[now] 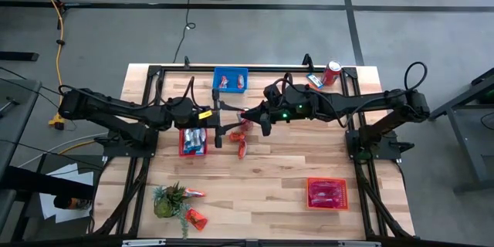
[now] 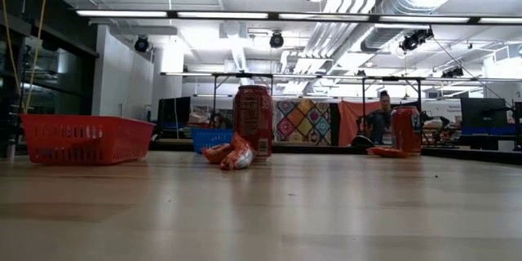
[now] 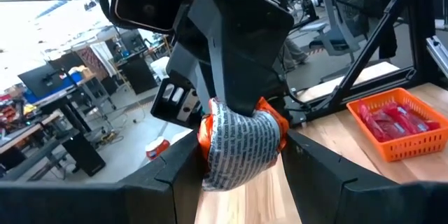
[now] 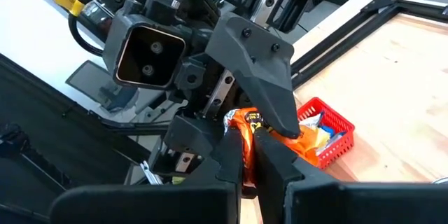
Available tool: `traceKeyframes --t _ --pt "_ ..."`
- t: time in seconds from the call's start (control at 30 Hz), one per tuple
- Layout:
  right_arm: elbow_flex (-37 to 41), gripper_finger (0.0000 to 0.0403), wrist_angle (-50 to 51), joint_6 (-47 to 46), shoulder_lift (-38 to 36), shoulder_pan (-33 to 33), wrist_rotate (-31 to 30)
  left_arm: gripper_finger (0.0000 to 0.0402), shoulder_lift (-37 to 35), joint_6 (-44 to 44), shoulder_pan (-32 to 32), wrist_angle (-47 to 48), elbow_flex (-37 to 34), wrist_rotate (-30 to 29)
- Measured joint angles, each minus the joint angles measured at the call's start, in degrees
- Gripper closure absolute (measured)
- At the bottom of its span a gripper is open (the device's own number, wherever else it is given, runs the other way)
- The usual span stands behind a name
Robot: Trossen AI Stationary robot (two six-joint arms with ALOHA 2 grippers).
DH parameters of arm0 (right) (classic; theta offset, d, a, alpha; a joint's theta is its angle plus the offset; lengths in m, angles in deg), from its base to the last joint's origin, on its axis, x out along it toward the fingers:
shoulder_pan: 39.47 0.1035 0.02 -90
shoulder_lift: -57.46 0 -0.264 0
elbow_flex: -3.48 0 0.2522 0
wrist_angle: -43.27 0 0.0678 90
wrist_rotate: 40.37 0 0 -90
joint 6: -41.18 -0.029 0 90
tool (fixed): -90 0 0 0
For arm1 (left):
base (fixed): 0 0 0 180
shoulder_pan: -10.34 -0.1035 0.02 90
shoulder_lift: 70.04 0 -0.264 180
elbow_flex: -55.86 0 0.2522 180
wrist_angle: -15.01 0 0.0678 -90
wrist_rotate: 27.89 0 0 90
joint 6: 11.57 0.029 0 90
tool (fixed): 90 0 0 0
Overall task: Sort candy
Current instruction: Put the orange chocolate into the blue bin
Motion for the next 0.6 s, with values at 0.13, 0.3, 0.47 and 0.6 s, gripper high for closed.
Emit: traceKeyframes --t 0.13,0.3,0.47,0.6 --pt "0.0 0.0386 0.06 -0.22 0.0 0.02 -1.27 0.0235 0.0 -0.39 -0.02 0.0 0.0 -0.02" --pt "0.0 0.0344 -0.01 -0.49 0.02 0.04 -3.7 0.0279 0.0 -0.41 -0.01 -0.01 0.0 -2.44" --pt "0.0 0.0249 0.0 1.2 -1.14 -0.07 -4.72 0.0367 -1.65 -3.34 0.09 0.47 0.0 -5.69" --pt "0.02 0.0182 1.54 4.09 -4.81 -0.9 -5.52 0.0388 -5.25 -4.21 -0.08 6.91 0.0 -9.81"
